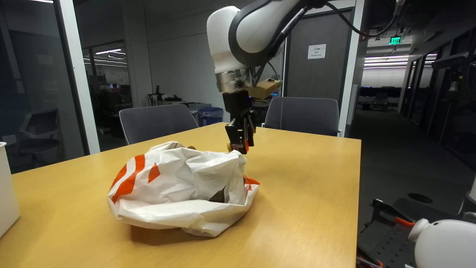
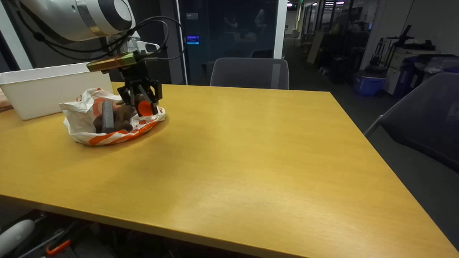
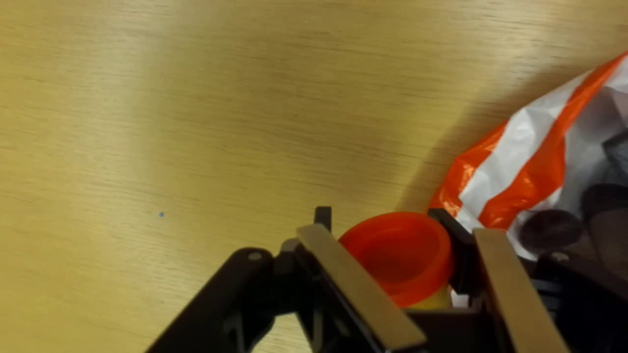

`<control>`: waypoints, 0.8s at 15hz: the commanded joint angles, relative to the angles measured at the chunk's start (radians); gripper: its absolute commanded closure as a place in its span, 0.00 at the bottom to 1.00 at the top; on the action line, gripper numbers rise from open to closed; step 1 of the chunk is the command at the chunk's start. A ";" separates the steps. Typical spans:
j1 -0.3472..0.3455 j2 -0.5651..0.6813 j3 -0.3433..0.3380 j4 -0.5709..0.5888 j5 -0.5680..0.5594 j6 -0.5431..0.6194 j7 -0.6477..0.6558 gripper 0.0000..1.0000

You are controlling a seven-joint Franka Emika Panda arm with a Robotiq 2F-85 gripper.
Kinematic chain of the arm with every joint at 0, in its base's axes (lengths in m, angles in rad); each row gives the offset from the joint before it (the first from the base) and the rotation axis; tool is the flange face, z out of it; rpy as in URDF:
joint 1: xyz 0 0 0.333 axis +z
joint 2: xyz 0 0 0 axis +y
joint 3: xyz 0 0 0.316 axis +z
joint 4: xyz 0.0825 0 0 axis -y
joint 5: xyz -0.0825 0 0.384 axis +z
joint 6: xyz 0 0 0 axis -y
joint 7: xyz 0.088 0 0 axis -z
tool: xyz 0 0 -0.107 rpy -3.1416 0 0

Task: Pick up the objects on the right side of the table and put them in the plastic bag.

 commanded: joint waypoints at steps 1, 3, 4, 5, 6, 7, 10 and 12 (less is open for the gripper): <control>-0.015 -0.038 0.020 0.036 0.149 -0.054 -0.163 0.73; -0.031 -0.044 0.017 0.040 0.257 -0.055 -0.292 0.73; -0.039 -0.044 0.015 0.038 0.305 -0.047 -0.359 0.73; -0.047 -0.043 0.013 0.037 0.353 -0.044 -0.418 0.73; -0.054 -0.038 0.012 0.037 0.394 -0.050 -0.468 0.73; -0.060 -0.029 0.013 0.039 0.429 -0.060 -0.515 0.73; -0.066 -0.006 0.017 0.030 0.475 -0.071 -0.578 0.73; -0.056 0.004 0.025 0.004 0.467 -0.048 -0.587 0.73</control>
